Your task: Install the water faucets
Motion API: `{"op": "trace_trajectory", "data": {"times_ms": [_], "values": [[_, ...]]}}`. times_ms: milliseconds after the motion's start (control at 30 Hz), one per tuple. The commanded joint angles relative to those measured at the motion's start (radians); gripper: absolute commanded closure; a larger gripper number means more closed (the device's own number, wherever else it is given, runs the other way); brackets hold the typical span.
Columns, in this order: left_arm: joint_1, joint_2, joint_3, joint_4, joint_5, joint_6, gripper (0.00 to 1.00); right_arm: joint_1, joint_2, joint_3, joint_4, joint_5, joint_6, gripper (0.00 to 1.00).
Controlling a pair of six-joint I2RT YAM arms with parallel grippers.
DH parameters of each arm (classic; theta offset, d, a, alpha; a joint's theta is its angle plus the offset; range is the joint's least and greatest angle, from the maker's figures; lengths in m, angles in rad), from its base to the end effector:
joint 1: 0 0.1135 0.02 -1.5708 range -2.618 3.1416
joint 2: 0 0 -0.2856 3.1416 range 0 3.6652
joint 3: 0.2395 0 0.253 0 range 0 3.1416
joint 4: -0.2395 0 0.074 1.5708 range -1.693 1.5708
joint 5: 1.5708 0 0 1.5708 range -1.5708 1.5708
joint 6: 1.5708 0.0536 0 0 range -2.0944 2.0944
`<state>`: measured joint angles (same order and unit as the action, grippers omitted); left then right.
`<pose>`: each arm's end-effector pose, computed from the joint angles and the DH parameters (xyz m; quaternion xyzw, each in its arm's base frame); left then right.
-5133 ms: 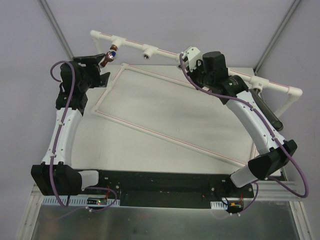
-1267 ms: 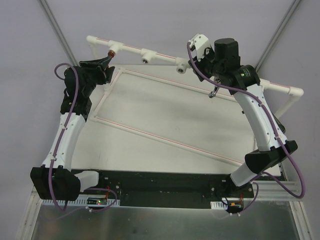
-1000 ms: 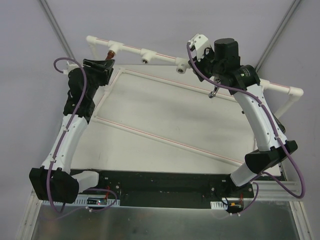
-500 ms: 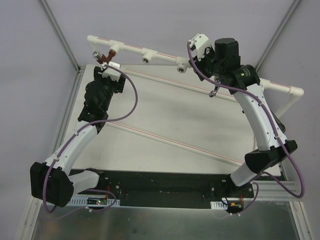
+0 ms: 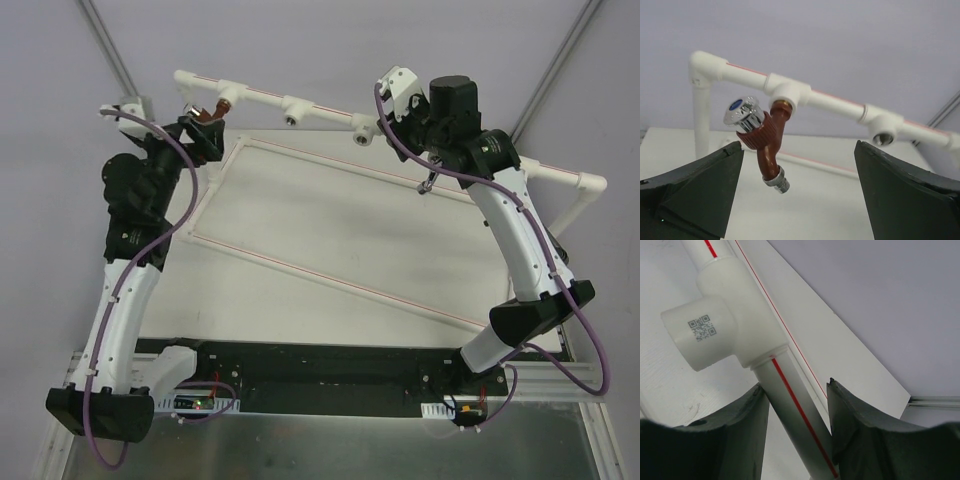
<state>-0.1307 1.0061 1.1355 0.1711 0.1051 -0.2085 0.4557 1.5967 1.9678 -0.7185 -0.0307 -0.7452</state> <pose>0.2221 -0.0349 0.4837 0.0192 0.5937 -0.1664 0.7871 0.3177 0.1575 0.5006 -0.4698 0.6704 -0.0704 0.5700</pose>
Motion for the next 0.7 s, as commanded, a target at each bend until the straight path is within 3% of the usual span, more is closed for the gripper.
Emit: {"op": "trace_trajectory", "data": {"times_ms": [0,167,367,467,567,667], "values": [[0.086,-0.021,0.075,-0.047,0.004,-0.429,0.02,0.006,0.037,-0.035,-0.039,0.002,0.095,1.0],[0.25,0.052,0.092,-0.035,0.099,-0.738,0.05,0.005,0.025,-0.052,-0.033,-0.002,0.092,1.0],[0.258,0.17,0.087,0.074,0.18,-0.799,0.09,0.005,0.014,-0.063,-0.029,-0.002,0.09,1.0],[0.258,0.225,0.092,0.146,0.234,-0.796,0.16,0.005,0.009,-0.067,-0.027,0.003,0.087,1.0],[0.258,0.279,0.118,0.201,0.307,-0.773,0.3,0.003,0.008,-0.072,-0.027,0.006,0.089,1.0],[0.25,0.302,0.147,0.212,0.386,-0.66,0.56,0.001,0.005,-0.076,-0.025,0.011,0.087,1.0]]}}
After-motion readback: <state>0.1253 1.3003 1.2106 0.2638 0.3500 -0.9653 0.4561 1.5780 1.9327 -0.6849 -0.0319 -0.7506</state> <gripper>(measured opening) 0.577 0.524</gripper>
